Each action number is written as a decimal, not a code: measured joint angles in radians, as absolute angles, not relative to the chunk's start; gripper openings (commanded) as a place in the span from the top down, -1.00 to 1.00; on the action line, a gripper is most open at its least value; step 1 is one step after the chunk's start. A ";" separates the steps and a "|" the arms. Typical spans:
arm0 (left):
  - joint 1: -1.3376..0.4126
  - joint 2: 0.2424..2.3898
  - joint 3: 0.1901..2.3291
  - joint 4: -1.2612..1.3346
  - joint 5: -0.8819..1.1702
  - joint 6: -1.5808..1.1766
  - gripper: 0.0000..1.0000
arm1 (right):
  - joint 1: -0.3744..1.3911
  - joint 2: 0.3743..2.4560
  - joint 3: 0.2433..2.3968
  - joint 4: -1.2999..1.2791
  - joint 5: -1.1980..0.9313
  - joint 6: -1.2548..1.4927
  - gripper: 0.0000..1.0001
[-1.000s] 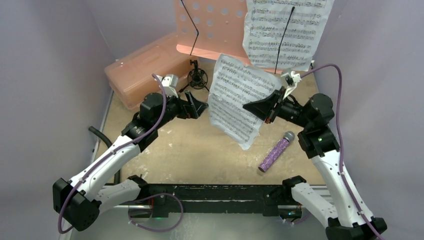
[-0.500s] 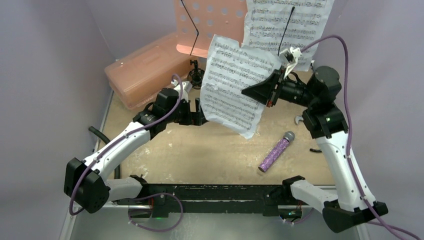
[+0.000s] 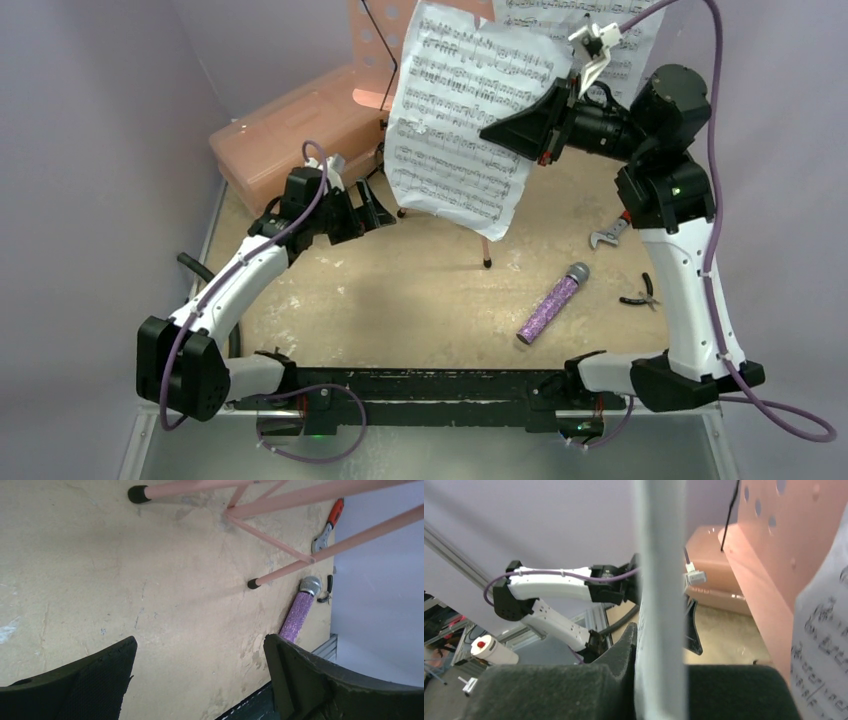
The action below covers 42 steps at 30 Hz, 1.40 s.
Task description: Set up the instrument practice props
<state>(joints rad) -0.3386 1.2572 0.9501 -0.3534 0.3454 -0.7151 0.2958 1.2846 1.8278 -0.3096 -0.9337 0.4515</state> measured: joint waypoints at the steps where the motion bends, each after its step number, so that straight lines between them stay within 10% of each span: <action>1: -0.325 1.257 0.950 -0.352 0.350 -0.722 -0.92 | 0.297 1.295 1.858 -0.312 -0.933 0.452 1.00; 14: -0.184 1.277 1.103 -0.415 0.358 -0.725 -0.83 | 0.302 1.481 2.238 -0.398 -0.862 0.479 1.00; 28: -0.184 1.399 1.678 -0.615 0.226 -0.669 -0.60 | 0.303 1.468 2.273 -0.353 -0.650 0.413 1.00; 42: -0.183 1.304 1.726 -0.448 0.229 -0.761 -0.12 | 0.303 1.459 2.299 -0.373 -0.518 0.310 1.00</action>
